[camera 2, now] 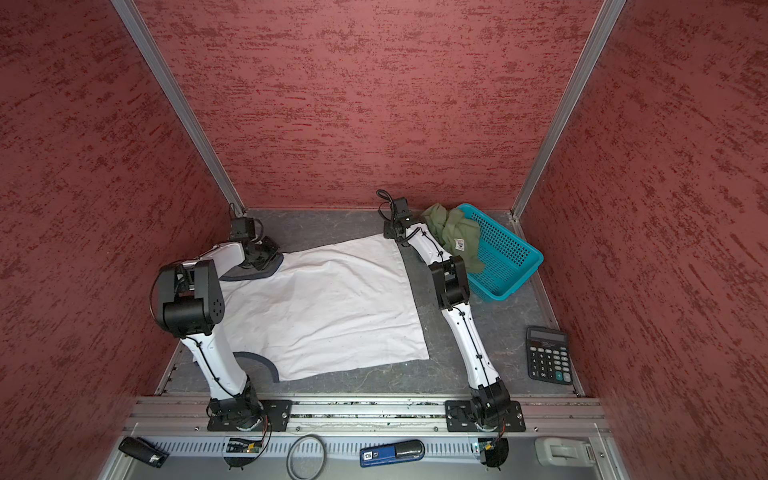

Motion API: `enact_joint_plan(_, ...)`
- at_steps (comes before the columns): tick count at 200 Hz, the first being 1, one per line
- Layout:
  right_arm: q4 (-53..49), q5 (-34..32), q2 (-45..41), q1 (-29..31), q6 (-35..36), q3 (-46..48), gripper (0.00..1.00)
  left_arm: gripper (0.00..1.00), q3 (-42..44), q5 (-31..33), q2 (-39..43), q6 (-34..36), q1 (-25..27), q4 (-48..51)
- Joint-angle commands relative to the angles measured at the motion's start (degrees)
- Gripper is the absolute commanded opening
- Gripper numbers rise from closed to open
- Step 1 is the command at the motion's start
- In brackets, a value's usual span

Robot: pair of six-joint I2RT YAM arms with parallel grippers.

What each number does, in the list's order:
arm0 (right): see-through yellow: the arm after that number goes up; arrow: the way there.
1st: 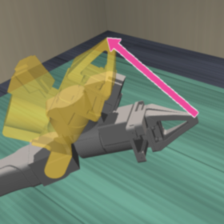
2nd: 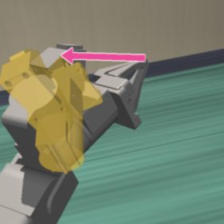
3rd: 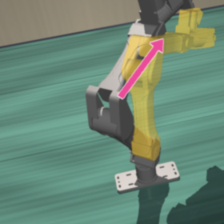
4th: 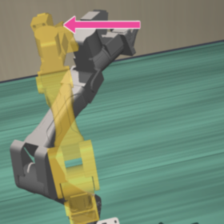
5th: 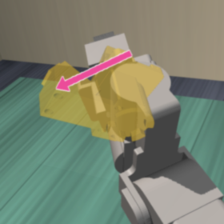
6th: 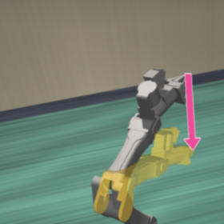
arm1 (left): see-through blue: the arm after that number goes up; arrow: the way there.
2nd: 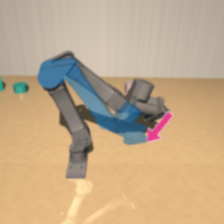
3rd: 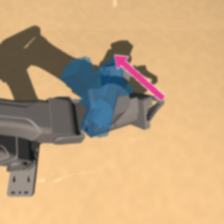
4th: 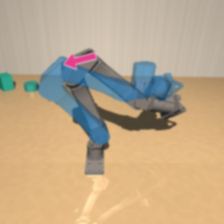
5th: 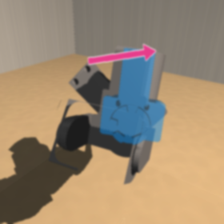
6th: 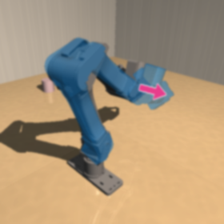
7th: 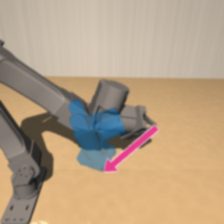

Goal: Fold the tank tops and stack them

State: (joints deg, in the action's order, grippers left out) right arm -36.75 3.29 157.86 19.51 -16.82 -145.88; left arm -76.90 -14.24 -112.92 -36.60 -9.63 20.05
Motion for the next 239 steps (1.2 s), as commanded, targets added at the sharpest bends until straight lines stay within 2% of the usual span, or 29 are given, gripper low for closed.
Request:
enact_joint_plan(1, 0.5, 2.5, 2.4, 0.0, 0.8, -1.5, 0.38, 0.00, -0.9, -1.4, -0.4, 0.7, 0.4, -1.3)
enact_joint_plan(19, 1.0, 3.7, 2.1, 0.0, 1.2, -1.9, 0.31, 0.00, -1.5, -2.1, -0.5, 1.4, 0.6, -1.3)
enact_joint_plan(38, 1.2, 3.7, 1.1, 0.1, 1.3, -2.0, 0.19, 0.00, -1.6, -2.5, -0.3, 2.0, 0.6, -1.5)
enact_joint_plan(58, 0.1, 1.8, -1.2, 0.0, 1.8, -1.8, 0.07, 0.00, -1.7, -2.7, 0.4, 3.1, 0.7, -1.5)
enact_joint_plan(78, -1.2, -0.9, -4.9, 0.1, 2.9, -1.2, 0.00, 0.00, -2.0, -2.9, 1.4, 4.9, 0.7, -1.3)
enact_joint_plan(93, -0.6, -3.0, -9.0, 0.0, 3.6, 2.0, 0.00, 0.00, -2.4, -3.0, 2.3, 6.4, 0.8, -1.0)
enact_joint_plan(162, 20.1, -4.5, -34.4, -0.1, 3.0, 39.9, 0.00, 0.00, 2.3, -2.3, 9.6, 10.2, 0.9, -2.8)
enact_joint_plan(205, 29.3, -3.5, -43.5, 0.0, 2.8, 56.1, 0.00, 0.00, 10.5, -3.4, 16.7, 10.9, 1.2, -7.9)
enact_joint_plan(239, 33.9, -1.6, -48.2, 0.0, 1.8, 64.2, 0.00, 0.00, 16.2, -3.4, 21.4, 10.7, 1.6, -10.1)
